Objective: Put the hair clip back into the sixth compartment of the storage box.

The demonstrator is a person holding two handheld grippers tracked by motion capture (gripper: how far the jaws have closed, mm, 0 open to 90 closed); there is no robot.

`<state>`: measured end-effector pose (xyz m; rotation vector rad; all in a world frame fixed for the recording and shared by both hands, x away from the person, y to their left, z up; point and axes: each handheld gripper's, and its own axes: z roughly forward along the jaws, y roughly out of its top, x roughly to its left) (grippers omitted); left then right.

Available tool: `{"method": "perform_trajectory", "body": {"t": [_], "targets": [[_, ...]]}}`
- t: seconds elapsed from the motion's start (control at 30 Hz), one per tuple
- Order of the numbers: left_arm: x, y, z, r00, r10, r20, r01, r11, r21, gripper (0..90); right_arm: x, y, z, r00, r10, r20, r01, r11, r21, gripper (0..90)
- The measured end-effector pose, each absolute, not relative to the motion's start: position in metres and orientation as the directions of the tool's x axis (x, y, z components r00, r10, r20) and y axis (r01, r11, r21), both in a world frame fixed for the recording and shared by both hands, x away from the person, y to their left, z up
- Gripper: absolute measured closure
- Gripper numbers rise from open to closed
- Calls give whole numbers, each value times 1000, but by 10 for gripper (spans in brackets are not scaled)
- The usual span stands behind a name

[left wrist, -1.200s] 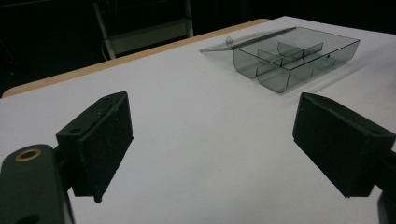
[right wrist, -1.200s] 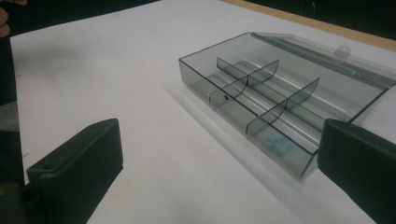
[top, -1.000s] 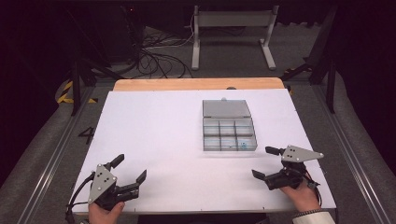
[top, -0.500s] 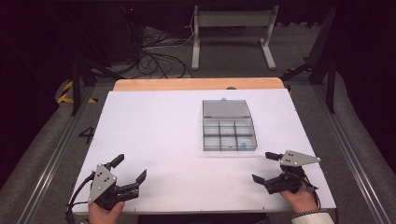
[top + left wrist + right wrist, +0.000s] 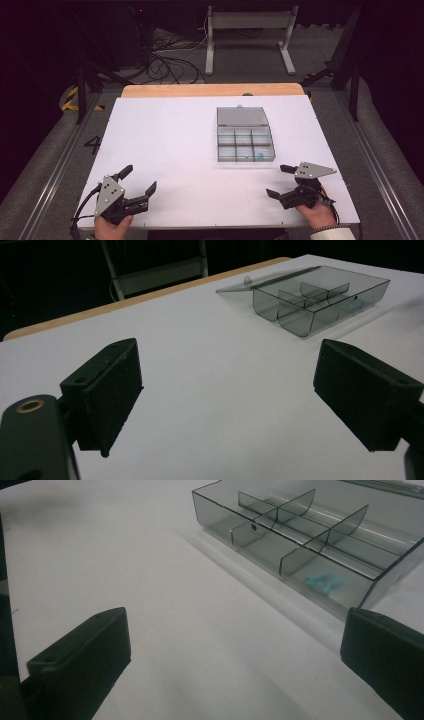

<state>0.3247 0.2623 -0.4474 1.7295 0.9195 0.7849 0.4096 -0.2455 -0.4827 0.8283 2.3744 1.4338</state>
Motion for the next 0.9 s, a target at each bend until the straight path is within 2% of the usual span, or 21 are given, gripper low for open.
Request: {"method": "perform_trajectory", "body": {"t": [0.9], "targets": [[325,262,-448,502,861,82,223,-221,949,129,411,-248,-482,-789,610,74,349,345,871,5]]}}
